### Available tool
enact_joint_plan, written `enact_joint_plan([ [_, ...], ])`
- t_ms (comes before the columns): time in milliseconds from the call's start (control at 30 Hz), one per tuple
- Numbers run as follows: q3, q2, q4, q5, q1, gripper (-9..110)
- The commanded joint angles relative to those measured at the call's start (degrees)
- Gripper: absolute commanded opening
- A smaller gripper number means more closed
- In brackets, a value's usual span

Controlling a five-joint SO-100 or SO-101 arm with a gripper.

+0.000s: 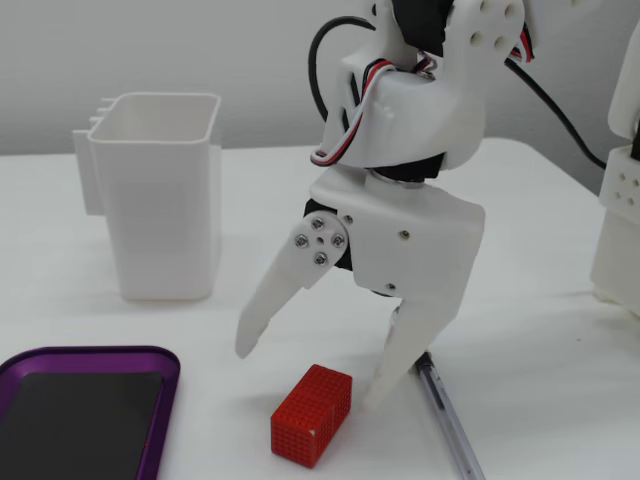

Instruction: Pick up the cube and place it in the box.

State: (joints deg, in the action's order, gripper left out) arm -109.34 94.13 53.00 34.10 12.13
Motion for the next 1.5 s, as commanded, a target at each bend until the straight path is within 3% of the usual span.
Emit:
enact_joint_plan([
  [0,0.53,1.05,3.78,0.35,0.35,30],
  [167,2.37,0.26,9.49,-0.44,-0.35,30],
  [733,14.06,-11.43,6.94,0.53,-0.7,30],
  [900,14.41,-12.3,6.68,0.09,2.29,20],
  [1067,14.41,-12.57,6.42,-0.18,5.01,-1],
  [1267,14.5,-11.6,6.94,-0.79,5.27,-1],
  [1467,19.07,-4.39,10.02,-14.5,5.1,-1],
])
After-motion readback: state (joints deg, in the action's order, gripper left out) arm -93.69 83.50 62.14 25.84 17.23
